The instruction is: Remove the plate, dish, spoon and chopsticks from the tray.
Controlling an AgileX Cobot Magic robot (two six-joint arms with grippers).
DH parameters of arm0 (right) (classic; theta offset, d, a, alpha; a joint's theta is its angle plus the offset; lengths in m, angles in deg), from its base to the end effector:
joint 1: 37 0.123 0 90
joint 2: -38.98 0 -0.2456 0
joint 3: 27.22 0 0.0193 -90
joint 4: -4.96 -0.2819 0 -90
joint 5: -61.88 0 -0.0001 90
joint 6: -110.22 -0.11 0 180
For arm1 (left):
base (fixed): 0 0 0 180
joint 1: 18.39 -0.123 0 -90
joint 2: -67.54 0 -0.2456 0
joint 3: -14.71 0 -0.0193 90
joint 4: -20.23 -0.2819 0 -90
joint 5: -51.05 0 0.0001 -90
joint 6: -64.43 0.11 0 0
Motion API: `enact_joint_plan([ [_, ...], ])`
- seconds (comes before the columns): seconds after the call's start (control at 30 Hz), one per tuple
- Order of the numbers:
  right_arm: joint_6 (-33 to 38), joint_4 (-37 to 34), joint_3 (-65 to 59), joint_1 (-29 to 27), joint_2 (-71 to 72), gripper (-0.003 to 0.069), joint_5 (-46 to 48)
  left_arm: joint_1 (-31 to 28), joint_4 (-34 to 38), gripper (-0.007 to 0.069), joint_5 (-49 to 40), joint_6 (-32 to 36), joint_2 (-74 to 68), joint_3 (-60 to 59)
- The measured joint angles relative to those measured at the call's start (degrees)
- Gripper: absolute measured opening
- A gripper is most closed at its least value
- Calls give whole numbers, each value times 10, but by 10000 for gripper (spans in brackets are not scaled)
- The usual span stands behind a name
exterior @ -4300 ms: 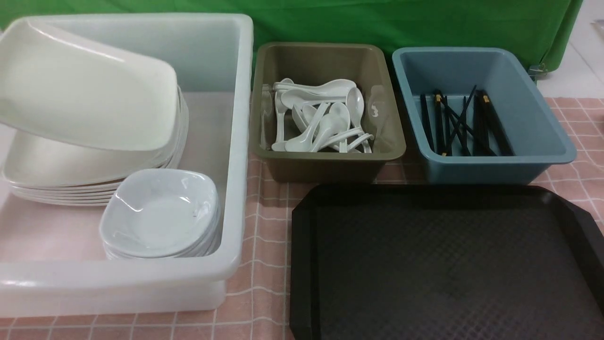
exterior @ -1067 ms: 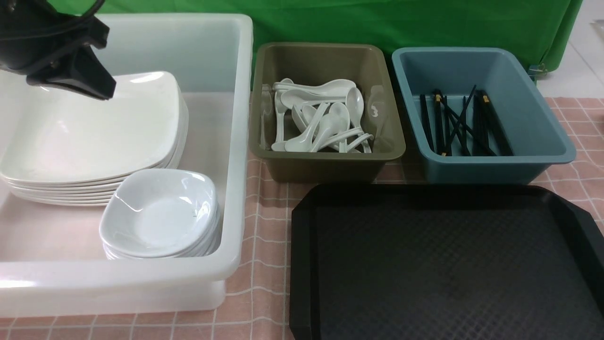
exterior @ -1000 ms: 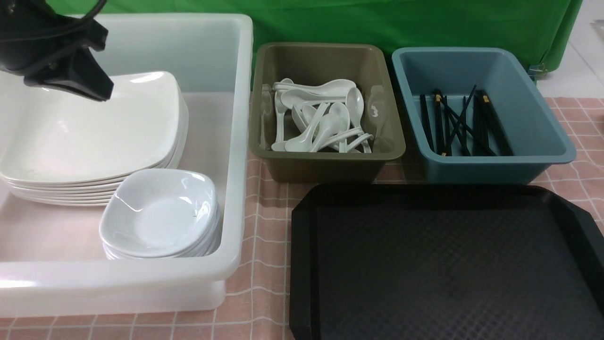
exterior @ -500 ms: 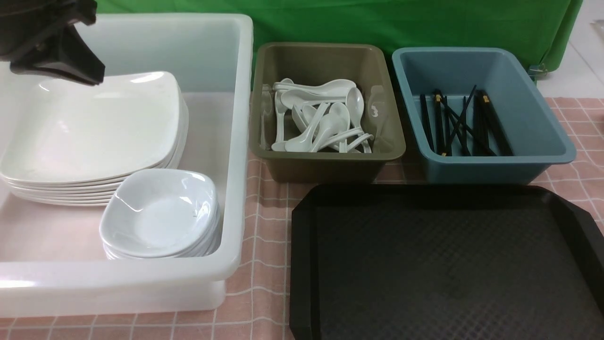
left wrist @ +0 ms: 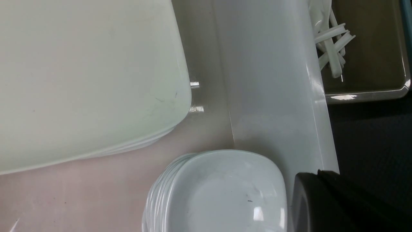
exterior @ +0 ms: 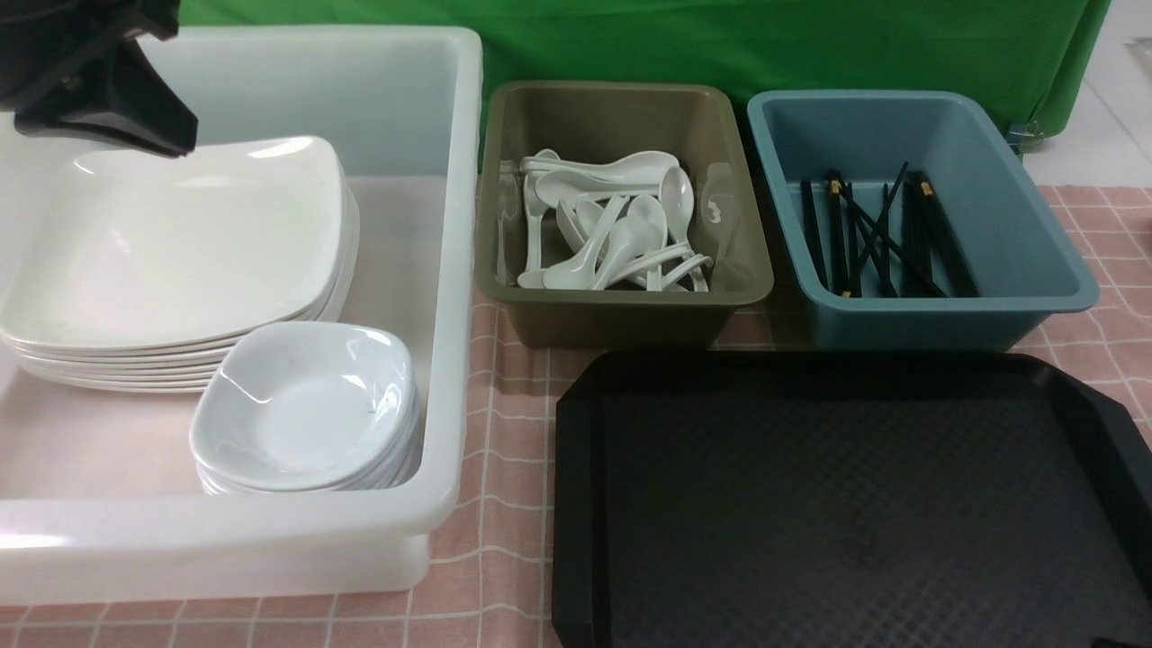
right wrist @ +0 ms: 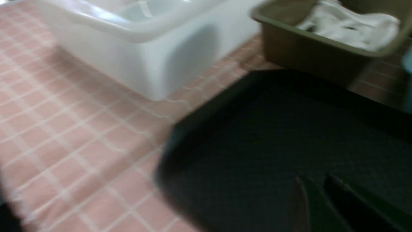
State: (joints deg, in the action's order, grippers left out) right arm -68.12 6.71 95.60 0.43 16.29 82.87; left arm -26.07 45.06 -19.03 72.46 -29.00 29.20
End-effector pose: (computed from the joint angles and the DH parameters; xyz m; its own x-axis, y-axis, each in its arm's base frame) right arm 0.1242 0.0936 0.2655 -0.1148 -0.1602 -0.9804 -0.6068 0.7927 -0.0585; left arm 0.3571 0.0043 0.3373 -0.8617 -0.1312 -0.4901 0.0572 0.9347 -0.3509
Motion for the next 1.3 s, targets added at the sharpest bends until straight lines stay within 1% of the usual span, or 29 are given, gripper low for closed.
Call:
enact_joint_plan([
  [0.03,0,0,-3,-6,0,125,-1,0,0,-3,0,0,0,0],
  [0.07,1,0,-23,-51,22,129,-2,0,0,-3,0,5,0,0],
  [0.13,1,0,-44,-96,42,132,-2,0,0,-3,0,12,0,0],
  [0.17,1,0,-58,-134,56,134,-3,0,-1,-3,0,21,0,0],
  [0.27,1,0,-92,-198,85,141,-4,0,-4,-3,0,32,0,0],
  [0.3,1,0,-94,-203,89,141,-5,0,-4,-3,0,34,0,0],
  [0.37,1,1,-112,-246,104,146,-17,0,-7,-3,0,47,0,0],
  [0.43,1,1,-118,-264,110,150,-21,0,-7,-3,0,57,0,0],
  [0.47,1,2,-125,-287,115,154,-24,0,-8,-3,0,66,0,0],
  [0.57,1,2,-134,-311,121,158,-28,0,-12,-3,0,69,0,0],
  [0.6,1,2,-145,-329,127,161,-32,0,-12,-3,0,70,0,0],
  [0.7,1,2,-163,-346,128,164,-36,0,-12,-3,0,70,0,0],
  [0.73,1,2,-171,-359,128,167,-58,0,-12,-3,0,70,0,0],
  [0.83,1,2,-177,-373,128,169,-89,0,-5,-3,1,70,0,0],
  [0.97,1,2,-180,-374,128,175,-106,1,6,-3,1,68,1,0],
  [1.17,1,2,-180,-375,128,186,-106,23,8,-3,1,66,19,0],
  [1.23,1,2,-180,-371,128,188,-106,43,7,-3,1,65,35,-1],
  [1.3,1,2,-180,-355,128,194,-106,65,5,-3,0,65,51,-1],
])
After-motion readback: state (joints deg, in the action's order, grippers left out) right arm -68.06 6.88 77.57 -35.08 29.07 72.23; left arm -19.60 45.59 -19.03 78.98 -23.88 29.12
